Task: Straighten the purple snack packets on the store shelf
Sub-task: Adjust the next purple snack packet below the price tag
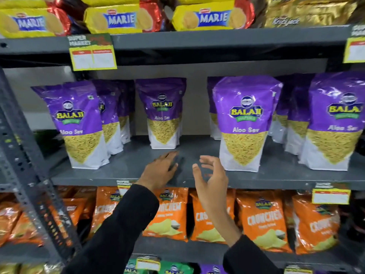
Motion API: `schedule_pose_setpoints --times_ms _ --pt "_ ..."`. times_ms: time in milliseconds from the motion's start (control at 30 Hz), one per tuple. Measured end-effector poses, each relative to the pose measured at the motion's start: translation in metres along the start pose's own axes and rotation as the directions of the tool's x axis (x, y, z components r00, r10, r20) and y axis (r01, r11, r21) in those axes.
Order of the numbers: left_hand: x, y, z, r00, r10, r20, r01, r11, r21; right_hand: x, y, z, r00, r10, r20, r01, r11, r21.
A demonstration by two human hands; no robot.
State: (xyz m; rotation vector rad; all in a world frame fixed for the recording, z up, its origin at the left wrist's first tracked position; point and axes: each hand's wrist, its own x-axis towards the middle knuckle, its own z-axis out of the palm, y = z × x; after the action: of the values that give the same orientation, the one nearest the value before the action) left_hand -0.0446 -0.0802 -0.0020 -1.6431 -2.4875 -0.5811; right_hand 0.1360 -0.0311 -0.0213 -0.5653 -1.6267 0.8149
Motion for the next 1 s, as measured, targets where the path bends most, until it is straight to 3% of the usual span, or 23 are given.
schedule_pose_setpoints --times_ms 100,267,567,833,1000 --pt "-0.002 -0.049 -0.02 0.998 -0.061 -0.035 0.06 0.998 -0.016 0.023 -0.01 0.037 0.989 0.087 0.121 -0.093 0.995 0.046" --pt "0.005 -0.116 -0.036 0.998 -0.067 0.008 0.067 0.998 -0.018 0.076 0.005 0.128 0.954 0.216 0.208 -0.199 0.975 -0.1" --pt "0.025 -0.157 -0.032 0.987 0.004 0.159 -0.002 1.0 -0.013 0.127 0.031 0.23 0.909 0.416 0.012 -0.38 0.843 -0.382" --pt "0.036 -0.171 -0.017 0.987 0.036 0.158 -0.048 0.996 0.07 0.134 0.037 0.25 0.914 0.397 -0.083 -0.389 0.801 -0.456" --pt "0.032 -0.165 -0.022 0.984 0.028 0.174 -0.035 0.999 0.033 0.131 0.037 0.248 0.928 0.359 -0.099 -0.361 0.804 -0.472"
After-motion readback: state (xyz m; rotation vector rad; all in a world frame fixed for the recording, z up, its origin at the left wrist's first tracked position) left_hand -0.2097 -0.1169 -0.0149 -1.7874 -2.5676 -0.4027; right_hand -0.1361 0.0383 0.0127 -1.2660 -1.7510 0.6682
